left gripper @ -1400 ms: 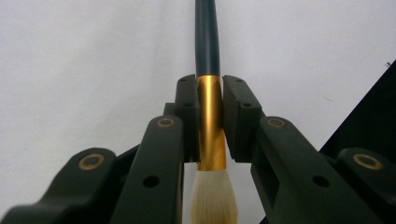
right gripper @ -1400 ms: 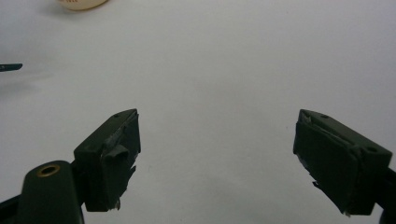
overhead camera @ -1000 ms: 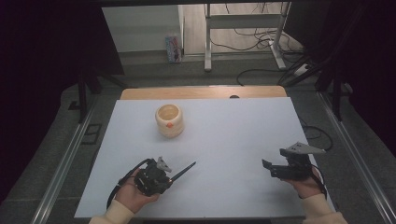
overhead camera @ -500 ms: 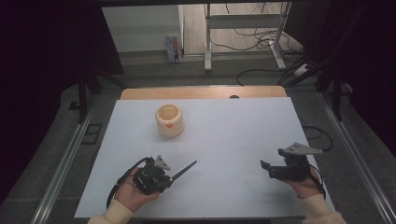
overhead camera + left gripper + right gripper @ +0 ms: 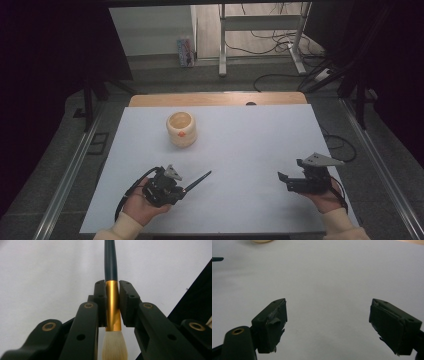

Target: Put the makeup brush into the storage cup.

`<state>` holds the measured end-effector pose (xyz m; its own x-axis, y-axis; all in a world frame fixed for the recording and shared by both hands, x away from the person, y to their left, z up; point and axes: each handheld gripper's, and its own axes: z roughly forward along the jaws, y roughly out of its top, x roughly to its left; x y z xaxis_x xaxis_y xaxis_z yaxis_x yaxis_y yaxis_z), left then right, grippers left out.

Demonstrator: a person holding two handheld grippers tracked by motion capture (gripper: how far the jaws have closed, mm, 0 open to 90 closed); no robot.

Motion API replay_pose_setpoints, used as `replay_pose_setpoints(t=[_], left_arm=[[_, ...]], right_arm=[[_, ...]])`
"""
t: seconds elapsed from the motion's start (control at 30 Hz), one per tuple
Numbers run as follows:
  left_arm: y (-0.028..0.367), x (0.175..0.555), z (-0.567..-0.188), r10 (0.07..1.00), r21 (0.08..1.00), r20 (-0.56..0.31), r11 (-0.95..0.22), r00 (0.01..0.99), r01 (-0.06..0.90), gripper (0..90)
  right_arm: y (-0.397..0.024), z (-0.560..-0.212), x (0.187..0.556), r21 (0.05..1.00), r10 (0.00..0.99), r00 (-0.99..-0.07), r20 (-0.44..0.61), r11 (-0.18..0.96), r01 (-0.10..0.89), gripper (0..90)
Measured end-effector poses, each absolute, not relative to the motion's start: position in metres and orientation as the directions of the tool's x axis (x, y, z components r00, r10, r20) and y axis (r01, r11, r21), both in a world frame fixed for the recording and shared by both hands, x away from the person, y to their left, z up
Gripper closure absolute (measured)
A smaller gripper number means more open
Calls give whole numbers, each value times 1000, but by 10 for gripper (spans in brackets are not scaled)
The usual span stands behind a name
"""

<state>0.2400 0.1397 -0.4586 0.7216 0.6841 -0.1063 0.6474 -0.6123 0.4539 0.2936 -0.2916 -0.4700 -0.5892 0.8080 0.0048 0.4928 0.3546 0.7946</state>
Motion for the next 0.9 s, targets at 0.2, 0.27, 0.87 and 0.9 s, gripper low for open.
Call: replay_pose_setpoints(t=[0.2,0.27,0.87,0.9], left_arm=[[139,242,-455,684,470,-114,-602,720,646,780],[139,243,-454,682,472,-114,-603,722,644,780],[135,250,-449,673,490,-119,-600,730,633,780],[134,250,-449,672,490,-120,-601,731,632,780]], right_arm=[[-290,-470,293,794,804,-594,-5,365,487,150],[-289,-470,293,794,803,-596,-11,369,483,150],[-286,-469,292,793,795,-606,-32,389,469,150],[-285,-469,292,793,794,-607,-32,390,468,150]])
